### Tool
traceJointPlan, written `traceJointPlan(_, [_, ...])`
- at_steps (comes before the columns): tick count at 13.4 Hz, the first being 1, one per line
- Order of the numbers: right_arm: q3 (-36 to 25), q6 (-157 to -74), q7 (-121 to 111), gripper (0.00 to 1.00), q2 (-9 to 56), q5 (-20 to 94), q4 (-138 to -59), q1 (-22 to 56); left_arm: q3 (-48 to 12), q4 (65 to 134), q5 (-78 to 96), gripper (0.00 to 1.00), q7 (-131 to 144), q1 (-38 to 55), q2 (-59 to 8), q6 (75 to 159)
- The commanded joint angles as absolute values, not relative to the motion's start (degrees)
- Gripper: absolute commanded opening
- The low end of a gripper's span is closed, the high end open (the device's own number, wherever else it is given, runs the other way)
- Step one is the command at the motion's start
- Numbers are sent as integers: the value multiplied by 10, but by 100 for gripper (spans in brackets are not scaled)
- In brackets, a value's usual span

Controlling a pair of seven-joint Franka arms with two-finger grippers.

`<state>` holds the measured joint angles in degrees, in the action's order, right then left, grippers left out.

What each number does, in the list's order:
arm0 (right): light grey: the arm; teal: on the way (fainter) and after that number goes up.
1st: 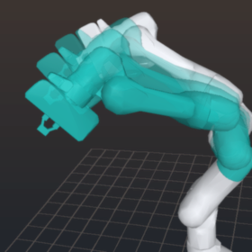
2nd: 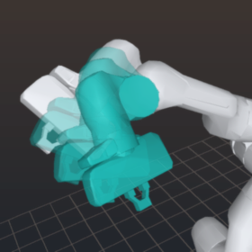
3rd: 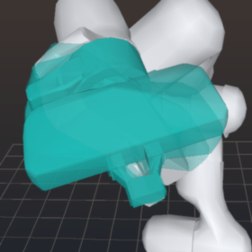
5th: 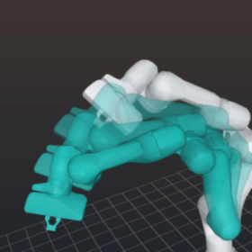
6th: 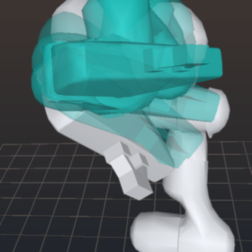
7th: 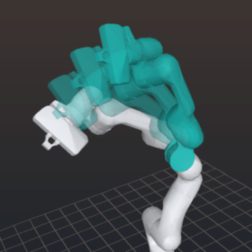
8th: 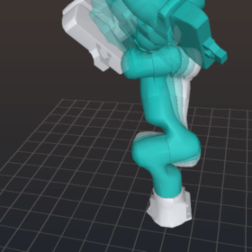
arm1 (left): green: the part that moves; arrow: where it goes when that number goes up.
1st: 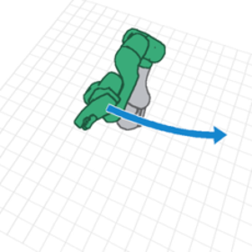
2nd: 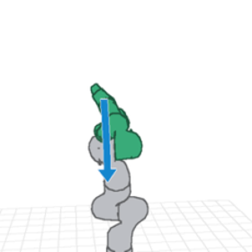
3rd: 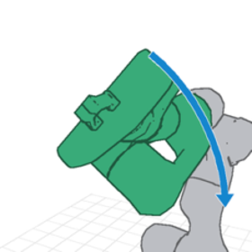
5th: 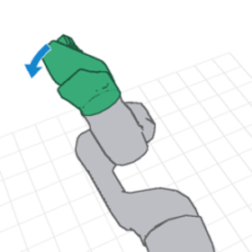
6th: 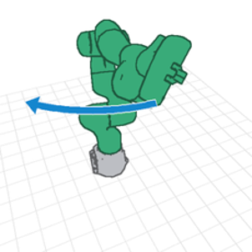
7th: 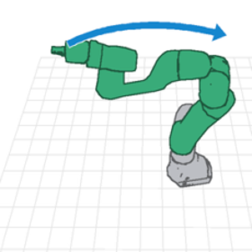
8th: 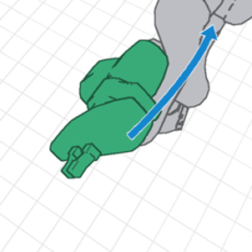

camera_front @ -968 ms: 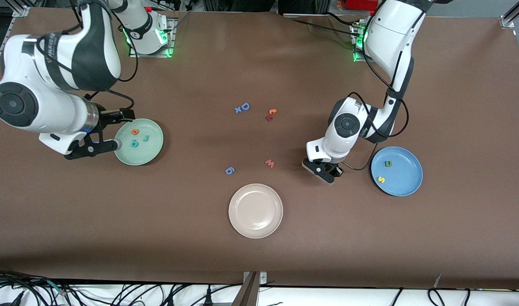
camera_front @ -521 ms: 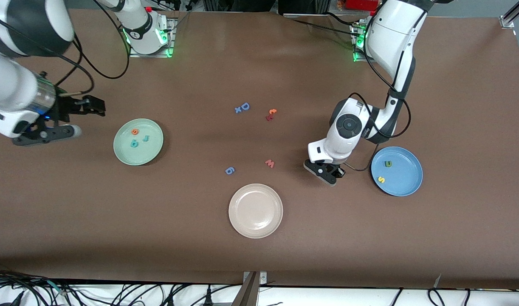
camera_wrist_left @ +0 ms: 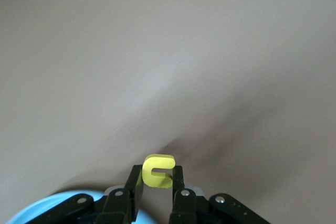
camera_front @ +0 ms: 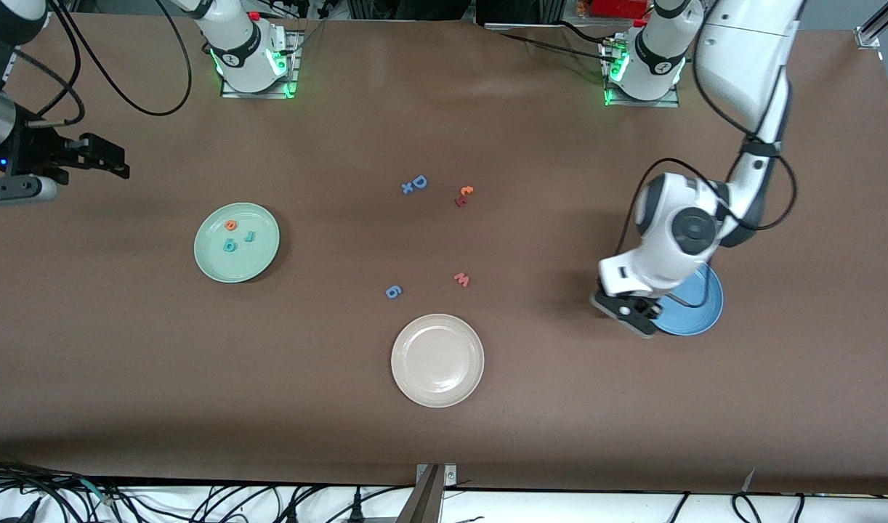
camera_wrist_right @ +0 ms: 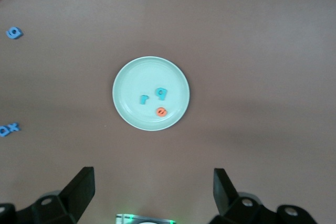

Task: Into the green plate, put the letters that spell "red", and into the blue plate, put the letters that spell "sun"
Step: 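Place the yellow c on the blue plate with the left gripper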

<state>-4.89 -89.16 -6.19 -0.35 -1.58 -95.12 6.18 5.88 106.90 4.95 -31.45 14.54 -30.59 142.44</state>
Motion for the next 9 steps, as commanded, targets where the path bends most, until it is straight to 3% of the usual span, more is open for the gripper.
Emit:
traceJointPlan(1, [-13, -926, -51, 100, -26, -33, -976, 31, 68, 1084, 82, 12, -419, 96, -294, 1414])
traceJointPlan(6, [9, -931, -51, 100, -30, -6, -974, -2, 82, 1085, 87, 14, -377, 83, -287, 1352])
traceJointPlan(7, [13, -926, -50, 100, -30, 3, -974, -6, 82, 1085, 88, 26, -353, 83, -287, 1345])
traceJointPlan(8, [16, -932, -51, 100, -30, 3, -976, -6, 81, 1084, 88, 60, -341, 84, -287, 1342])
traceJointPlan(9, [18, -933, -50, 100, -29, 4, -975, -7, 81, 1084, 88, 78, -339, 84, -287, 1342])
